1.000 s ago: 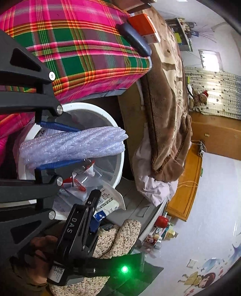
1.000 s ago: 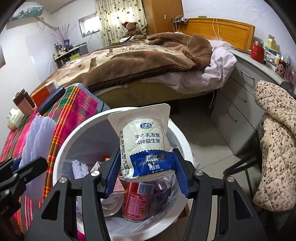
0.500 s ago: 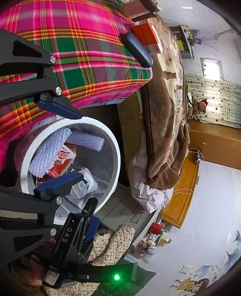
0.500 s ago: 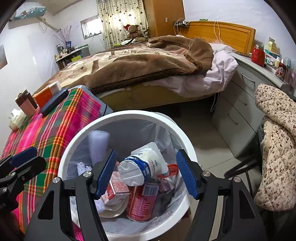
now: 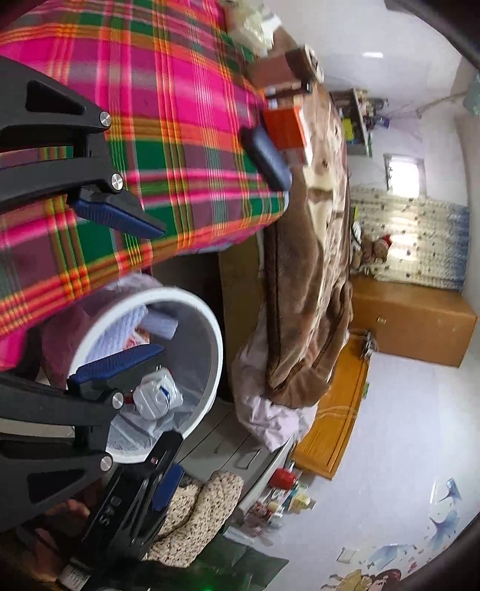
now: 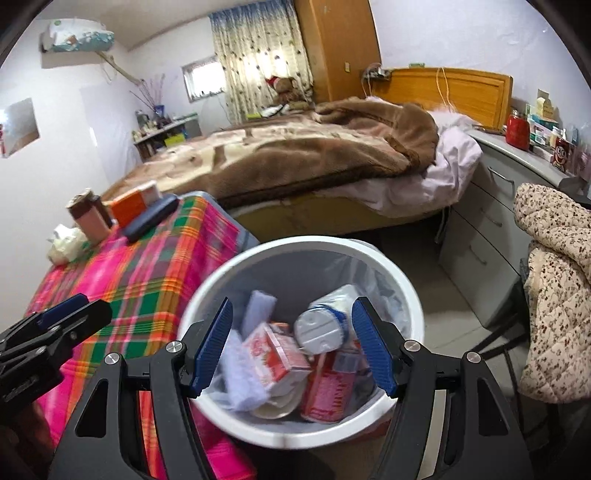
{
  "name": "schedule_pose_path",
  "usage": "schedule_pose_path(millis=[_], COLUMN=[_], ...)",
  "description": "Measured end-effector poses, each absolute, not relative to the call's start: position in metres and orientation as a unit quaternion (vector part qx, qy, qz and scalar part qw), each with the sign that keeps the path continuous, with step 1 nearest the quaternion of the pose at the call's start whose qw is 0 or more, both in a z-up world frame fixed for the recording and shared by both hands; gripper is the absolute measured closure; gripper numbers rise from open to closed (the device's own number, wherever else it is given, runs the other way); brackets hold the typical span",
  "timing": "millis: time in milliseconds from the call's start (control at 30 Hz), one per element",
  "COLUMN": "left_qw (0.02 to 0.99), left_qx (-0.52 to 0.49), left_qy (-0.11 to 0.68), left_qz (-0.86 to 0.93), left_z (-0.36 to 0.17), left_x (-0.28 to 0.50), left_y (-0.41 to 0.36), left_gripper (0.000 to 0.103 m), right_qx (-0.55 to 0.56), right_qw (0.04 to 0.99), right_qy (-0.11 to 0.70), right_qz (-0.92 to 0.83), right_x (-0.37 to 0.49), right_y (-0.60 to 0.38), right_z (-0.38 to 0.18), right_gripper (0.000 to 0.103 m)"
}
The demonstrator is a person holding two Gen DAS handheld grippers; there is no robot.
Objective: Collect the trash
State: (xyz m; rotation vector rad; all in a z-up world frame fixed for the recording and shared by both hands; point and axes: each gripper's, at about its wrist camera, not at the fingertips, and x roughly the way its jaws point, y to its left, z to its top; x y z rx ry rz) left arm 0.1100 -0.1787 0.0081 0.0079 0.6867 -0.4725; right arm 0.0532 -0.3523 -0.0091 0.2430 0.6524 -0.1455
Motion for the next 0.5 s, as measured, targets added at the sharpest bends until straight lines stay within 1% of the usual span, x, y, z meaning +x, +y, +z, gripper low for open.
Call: schedule_pose_path(millis=[500], left_qw=[0.945], left_qx=[0.025], left_qy=[0.289], left_qz=[-0.154], left_z=[0.017], left_x=[0.048], left_y=[-0.113], left_gripper=[0.043], right_qx=[0.084], right_qw=[0.965], right_qy=[0.246], right_qz=[-0.040], right_x=[0.012], right_y=[-0.292], right_z=[0.004], right_gripper=[0.035])
